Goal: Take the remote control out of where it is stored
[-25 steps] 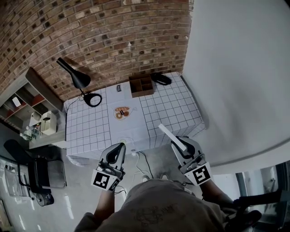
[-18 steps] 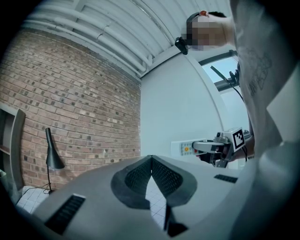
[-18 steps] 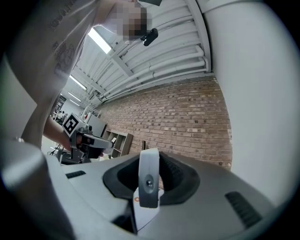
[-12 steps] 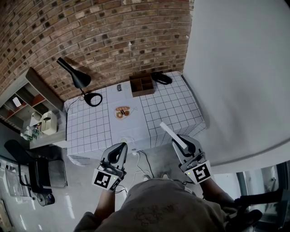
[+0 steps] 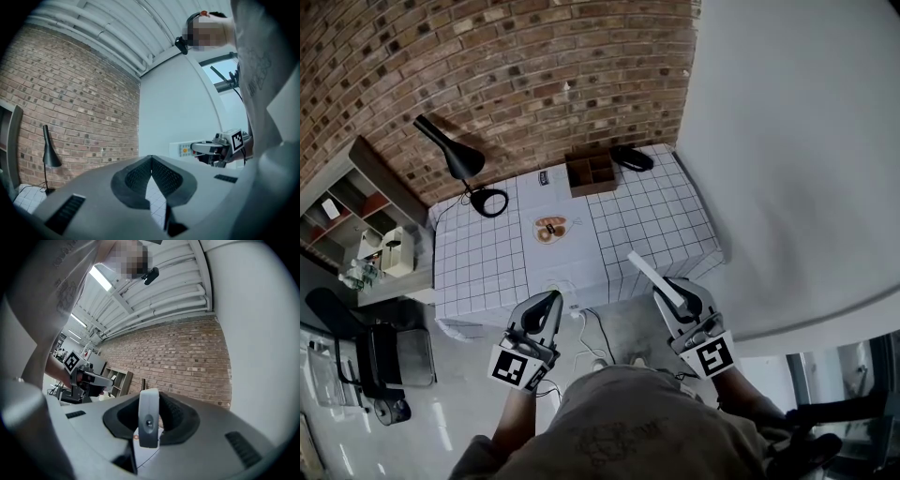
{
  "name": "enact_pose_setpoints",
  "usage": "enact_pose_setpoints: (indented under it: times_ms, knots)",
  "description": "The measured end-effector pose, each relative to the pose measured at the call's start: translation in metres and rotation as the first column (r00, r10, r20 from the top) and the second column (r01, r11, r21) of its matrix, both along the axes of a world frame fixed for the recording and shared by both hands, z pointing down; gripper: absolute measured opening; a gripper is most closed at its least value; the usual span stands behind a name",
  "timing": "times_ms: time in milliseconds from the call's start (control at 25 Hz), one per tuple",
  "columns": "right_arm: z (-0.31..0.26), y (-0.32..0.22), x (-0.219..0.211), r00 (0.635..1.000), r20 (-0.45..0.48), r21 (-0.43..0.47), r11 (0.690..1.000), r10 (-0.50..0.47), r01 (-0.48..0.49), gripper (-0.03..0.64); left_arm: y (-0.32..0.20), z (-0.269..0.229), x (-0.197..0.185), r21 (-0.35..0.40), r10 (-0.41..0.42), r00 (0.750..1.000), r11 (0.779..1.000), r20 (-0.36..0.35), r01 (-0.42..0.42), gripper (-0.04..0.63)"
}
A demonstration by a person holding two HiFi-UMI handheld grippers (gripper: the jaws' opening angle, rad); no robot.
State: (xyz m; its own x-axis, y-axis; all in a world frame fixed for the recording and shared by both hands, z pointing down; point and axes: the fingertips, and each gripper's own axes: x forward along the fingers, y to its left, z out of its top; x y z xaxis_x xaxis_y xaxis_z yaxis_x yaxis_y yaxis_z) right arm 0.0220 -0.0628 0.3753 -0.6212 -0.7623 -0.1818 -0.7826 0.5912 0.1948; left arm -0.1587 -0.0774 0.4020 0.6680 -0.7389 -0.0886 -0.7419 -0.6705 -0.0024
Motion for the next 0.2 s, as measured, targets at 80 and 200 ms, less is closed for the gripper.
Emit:
enact_pose_setpoints:
  times_ms: [80, 200]
  knots:
    - [0.0007, -0.0007, 0.0004, 1.0, -0.001, -0.002, 1.0, -0.001, 0.001, 0.086, -0.0011, 0.0018, -0.0005, -0.003, 0.0, 1.0, 1.0, 0.003, 0.0, 0.005]
    - [0.0016, -0.0013, 0.0014, 1.0, 0.002, -0.003, 1.0, -0.001, 0.001, 0.086, -0.0021, 0.0057, -0.0019, -0.013, -0.002, 1.0, 1.0, 0.004, 0.002, 0.005]
